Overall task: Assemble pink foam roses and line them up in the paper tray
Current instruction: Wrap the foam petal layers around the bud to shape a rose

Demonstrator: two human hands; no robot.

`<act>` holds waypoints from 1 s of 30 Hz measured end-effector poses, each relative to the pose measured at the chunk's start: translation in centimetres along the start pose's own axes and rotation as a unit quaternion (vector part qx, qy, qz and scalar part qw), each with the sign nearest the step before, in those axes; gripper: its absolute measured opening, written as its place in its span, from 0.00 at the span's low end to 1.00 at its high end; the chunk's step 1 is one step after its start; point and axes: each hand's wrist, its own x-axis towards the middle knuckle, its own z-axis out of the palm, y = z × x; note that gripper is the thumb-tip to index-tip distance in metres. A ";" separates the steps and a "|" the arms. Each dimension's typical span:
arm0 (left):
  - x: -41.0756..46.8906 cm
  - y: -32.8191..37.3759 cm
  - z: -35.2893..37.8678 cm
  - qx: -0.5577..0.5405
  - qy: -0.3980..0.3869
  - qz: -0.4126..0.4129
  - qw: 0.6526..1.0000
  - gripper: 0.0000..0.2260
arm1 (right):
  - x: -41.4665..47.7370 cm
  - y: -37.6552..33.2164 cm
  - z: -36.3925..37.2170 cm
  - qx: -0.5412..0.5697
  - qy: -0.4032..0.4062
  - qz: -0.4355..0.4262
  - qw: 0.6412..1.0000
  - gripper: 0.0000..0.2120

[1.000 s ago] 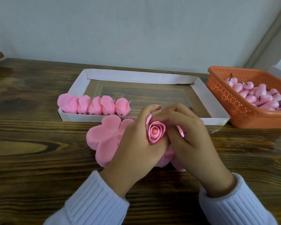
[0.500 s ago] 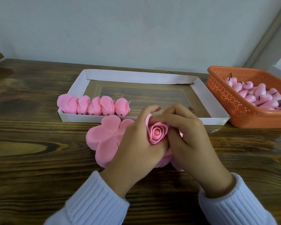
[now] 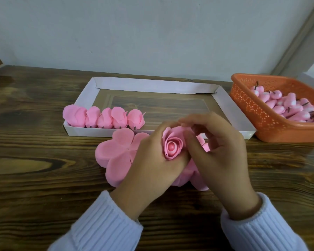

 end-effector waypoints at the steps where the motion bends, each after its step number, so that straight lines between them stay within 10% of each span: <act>1: 0.0 0.2 -0.1 0.012 -0.006 0.011 1.000 0.09 | 0.0 0.0 0.0 0.011 0.006 0.012 1.000 0.17; 13: -0.1 1.1 -0.6 0.030 -0.062 -0.003 0.998 0.10 | -0.1 -0.3 0.3 0.086 0.012 0.092 0.992 0.16; 30: 0.2 1.1 -0.9 -0.172 0.068 -0.184 0.966 0.11 | -0.4 -0.3 0.4 0.008 -0.094 0.094 0.991 0.11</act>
